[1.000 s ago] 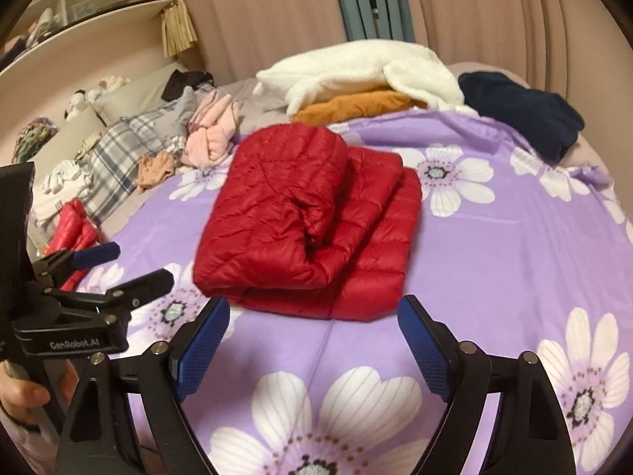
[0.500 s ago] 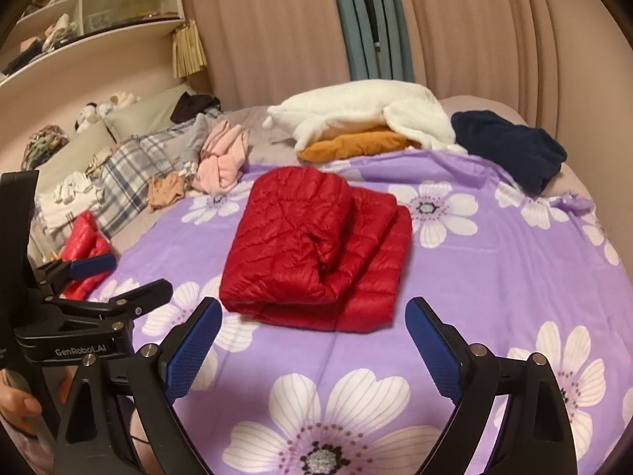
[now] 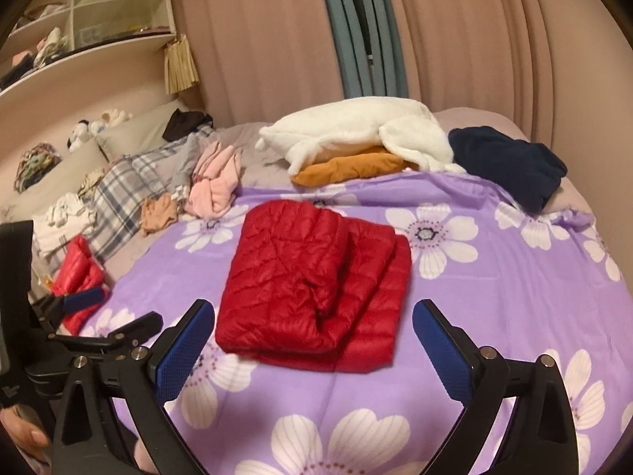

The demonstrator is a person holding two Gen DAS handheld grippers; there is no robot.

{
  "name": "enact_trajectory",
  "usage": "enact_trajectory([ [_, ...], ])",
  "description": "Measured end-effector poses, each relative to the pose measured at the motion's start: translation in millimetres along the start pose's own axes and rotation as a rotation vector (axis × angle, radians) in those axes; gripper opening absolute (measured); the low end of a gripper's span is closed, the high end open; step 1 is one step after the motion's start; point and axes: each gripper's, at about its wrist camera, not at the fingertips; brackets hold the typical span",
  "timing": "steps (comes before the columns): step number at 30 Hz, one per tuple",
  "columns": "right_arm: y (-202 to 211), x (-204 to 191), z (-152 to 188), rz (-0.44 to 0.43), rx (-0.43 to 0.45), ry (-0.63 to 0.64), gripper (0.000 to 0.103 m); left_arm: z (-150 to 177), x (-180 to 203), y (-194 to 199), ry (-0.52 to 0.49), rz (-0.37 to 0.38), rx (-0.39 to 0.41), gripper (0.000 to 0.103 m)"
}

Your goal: Fold large clothes

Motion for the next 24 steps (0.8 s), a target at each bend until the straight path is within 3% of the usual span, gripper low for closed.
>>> enact_trajectory([
  [24, 23, 10, 5, -0.033, -0.083, -0.034, 0.100, 3, 3, 31, 0.010, 0.005, -0.043, 0.103],
])
Point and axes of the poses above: each gripper's, at about its wrist camera, not at the fingertips, and y roughly against the way its jaws point, x to its right, z to its underside, and after that the axes turned 2 degrees about -x, right-handed
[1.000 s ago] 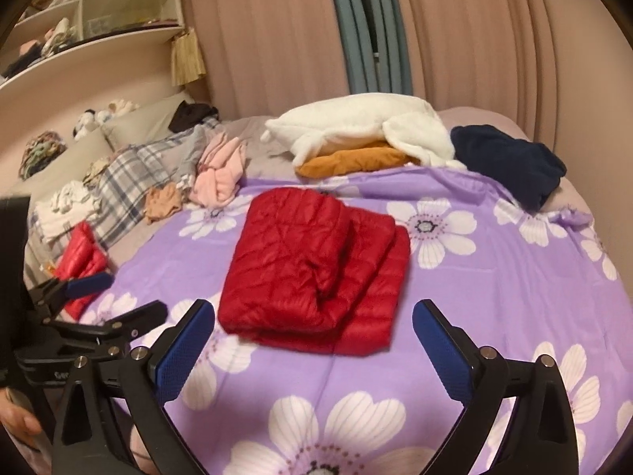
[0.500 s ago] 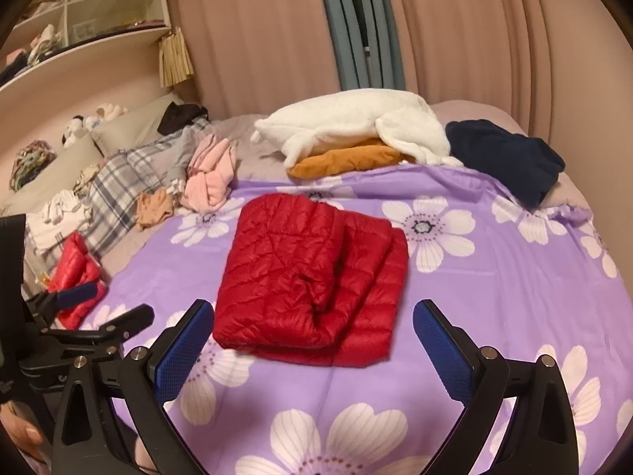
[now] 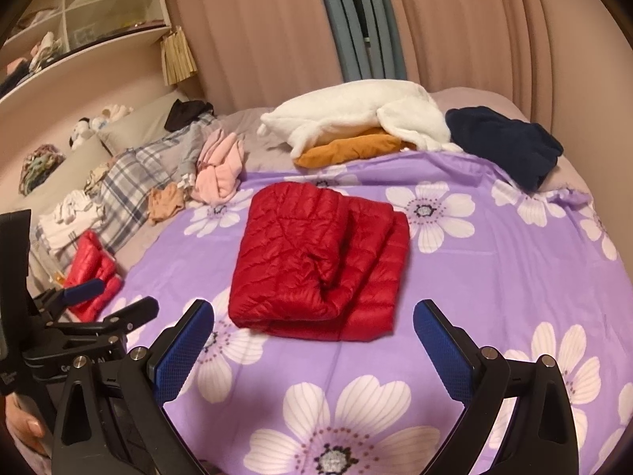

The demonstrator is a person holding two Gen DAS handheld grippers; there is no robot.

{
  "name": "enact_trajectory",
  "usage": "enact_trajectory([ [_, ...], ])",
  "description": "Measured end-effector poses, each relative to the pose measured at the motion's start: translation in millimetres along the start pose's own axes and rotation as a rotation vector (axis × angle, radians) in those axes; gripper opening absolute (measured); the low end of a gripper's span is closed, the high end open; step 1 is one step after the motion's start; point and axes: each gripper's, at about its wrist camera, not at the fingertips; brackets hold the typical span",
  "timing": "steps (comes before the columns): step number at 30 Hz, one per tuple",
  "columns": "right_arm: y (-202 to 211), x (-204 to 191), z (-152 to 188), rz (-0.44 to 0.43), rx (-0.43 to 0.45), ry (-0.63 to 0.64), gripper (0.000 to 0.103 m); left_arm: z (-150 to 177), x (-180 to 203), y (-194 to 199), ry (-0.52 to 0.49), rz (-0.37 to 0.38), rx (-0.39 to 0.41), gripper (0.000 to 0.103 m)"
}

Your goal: Fold large clothes

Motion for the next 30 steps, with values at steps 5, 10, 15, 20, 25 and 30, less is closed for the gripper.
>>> enact_trajectory([
  [5, 3, 2, 2, 0.002, 0.001, -0.004, 0.100, 1, 3, 4, 0.000, 0.013, 0.002, 0.103],
  [10, 3, 3, 2, 0.000, 0.001, -0.004, 0.100, 3, 5, 7, -0.004, 0.016, 0.002, 0.103],
  [15, 4, 2, 3, 0.002, 0.001, -0.003, 0.100, 5, 7, 10, -0.012, 0.024, 0.002, 0.103],
  [20, 7, -2, 5, 0.001, 0.002, 0.006, 0.100, 5, 7, 11, -0.015, 0.026, 0.003, 0.103],
  [25, 8, -3, 5, 0.004, -0.001, 0.007, 0.100, 5, 7, 9, -0.020, 0.030, 0.000, 0.103],
  [30, 7, -3, 5, 0.004, -0.001, 0.008, 0.100, 5, 7, 9, -0.018, 0.029, 0.000, 0.103],
])
Point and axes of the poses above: each gripper's, at about its wrist camera, not at the fingertips, and y roughly against the way its jaws point, x to its right, z to its underside, and after that the axes turned 2 degrees about -x, right-handed
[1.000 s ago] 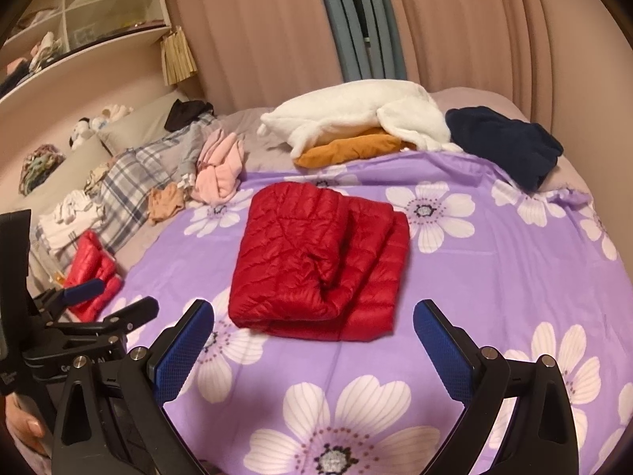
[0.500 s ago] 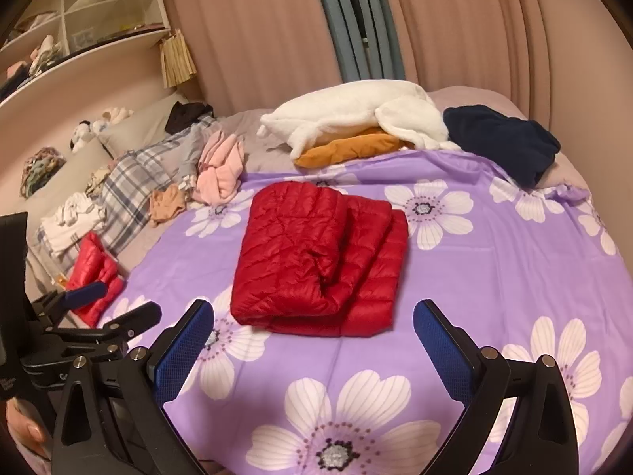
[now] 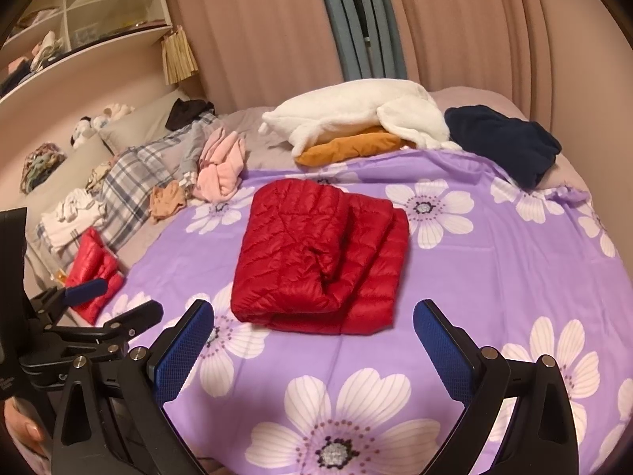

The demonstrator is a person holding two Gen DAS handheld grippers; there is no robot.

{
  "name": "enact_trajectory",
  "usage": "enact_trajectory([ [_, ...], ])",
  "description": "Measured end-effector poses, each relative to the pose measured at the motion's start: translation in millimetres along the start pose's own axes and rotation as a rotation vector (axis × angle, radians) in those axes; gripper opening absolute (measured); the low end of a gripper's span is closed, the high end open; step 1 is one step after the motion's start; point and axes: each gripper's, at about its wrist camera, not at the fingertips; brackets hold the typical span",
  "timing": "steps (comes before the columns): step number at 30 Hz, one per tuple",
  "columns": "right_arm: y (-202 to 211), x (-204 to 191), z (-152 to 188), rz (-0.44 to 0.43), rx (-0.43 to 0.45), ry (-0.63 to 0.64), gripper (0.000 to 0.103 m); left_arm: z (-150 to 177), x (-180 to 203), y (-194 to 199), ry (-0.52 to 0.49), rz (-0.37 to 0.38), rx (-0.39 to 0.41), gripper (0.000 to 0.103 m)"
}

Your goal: Fold large clothes

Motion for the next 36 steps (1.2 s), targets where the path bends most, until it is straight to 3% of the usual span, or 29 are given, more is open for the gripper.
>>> enact_trajectory([
  [36, -2.4, 0.2, 0.1, 0.005, -0.005, 0.006, 0.100, 0.9, 2.4, -1.7, -0.005, 0.001, 0.000, 0.103],
])
Point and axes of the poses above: each gripper's, at about its wrist camera, not at the fingertips, and y roughly against the way its jaws point, x to its right, z to its underside, and after that the axes turned 2 degrees about -x, right-handed
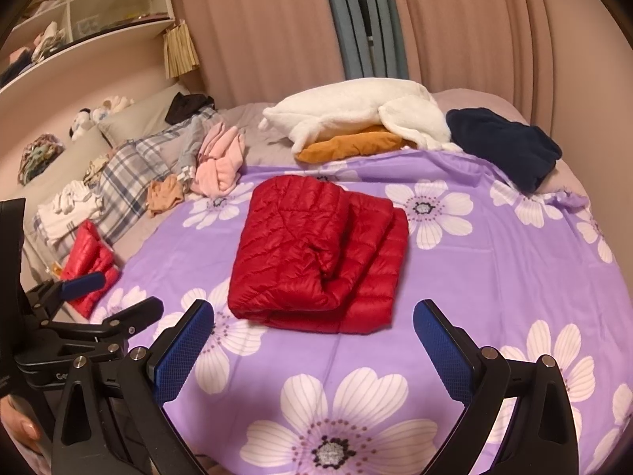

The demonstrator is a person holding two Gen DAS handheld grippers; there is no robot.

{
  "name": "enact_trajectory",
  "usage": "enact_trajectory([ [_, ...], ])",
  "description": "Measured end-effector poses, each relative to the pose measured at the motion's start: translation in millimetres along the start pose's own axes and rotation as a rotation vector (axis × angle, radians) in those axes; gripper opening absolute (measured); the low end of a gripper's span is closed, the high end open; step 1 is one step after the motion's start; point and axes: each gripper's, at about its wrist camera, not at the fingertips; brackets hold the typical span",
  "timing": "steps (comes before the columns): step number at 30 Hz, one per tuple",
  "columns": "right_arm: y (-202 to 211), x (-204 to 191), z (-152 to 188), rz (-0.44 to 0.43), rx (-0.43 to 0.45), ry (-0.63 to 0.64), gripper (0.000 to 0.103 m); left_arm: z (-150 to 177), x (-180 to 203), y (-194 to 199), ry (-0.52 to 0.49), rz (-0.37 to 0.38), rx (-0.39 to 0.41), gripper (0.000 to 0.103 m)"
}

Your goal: Fold large clothes

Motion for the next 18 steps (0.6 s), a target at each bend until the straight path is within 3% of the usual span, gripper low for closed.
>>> enact_trajectory([
  [18, 0.1, 1.0, 0.2, 0.000, -0.005, 0.003, 0.100, 0.3, -0.8, -1.0, -0.001, 0.003, -0.001, 0.103],
])
Point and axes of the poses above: each gripper's, at about its wrist camera, not at the fingertips, and y roughly against the way its jaws point, x to its right, z to its underside, and after that the axes turned 2 degrees about -x, right-handed
